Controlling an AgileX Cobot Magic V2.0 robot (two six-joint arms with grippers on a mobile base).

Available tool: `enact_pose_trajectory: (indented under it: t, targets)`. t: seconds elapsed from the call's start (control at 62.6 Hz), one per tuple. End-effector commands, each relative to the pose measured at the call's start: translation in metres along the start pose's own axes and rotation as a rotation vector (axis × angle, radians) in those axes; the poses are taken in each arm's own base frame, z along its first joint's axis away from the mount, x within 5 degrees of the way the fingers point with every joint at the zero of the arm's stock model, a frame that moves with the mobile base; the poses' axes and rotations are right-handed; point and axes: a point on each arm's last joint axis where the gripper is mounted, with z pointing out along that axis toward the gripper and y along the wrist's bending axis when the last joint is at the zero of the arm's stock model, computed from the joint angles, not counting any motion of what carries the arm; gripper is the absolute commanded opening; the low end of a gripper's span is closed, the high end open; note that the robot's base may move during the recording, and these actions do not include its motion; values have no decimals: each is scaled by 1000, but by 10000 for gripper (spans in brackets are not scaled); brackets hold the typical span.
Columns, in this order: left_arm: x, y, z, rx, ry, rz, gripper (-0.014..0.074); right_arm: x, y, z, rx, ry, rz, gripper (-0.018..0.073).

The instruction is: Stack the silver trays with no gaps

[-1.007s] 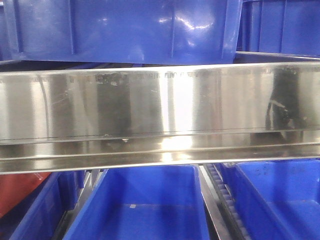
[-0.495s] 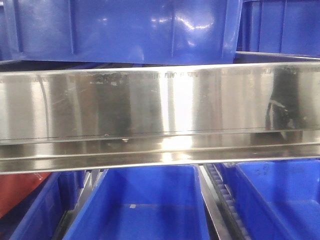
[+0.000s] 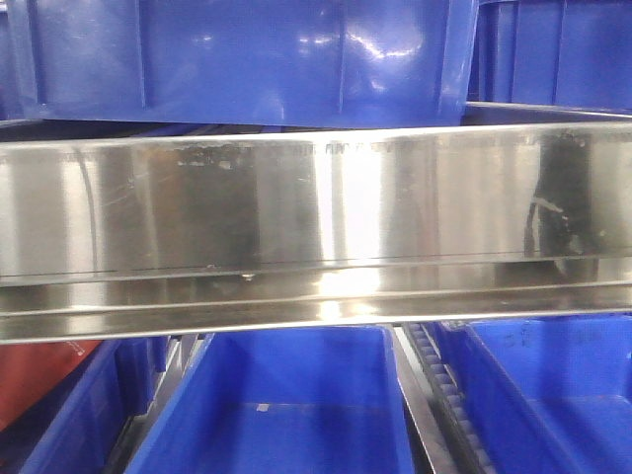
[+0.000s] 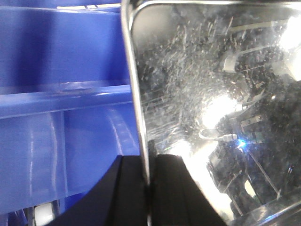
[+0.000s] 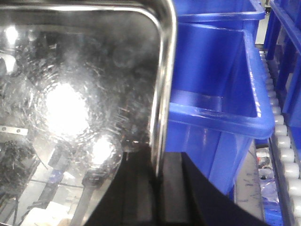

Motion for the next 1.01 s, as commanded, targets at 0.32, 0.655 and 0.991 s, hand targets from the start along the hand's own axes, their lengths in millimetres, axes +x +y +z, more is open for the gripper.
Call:
enact_pose_trajectory:
  t: [0.32, 0.655, 0.991]
  targets:
    - [-10, -5, -7, 38, -77, -5, -16, -10, 4, -6, -26, -77, -28, -69]
    - [-10, -5, -7, 38, -77, -5, -16, -10, 4, -6, -26, -77, -28, -69]
    - [-10, -5, -7, 38, -77, -5, -16, -10, 4, -6, -26, -77, -28, -69]
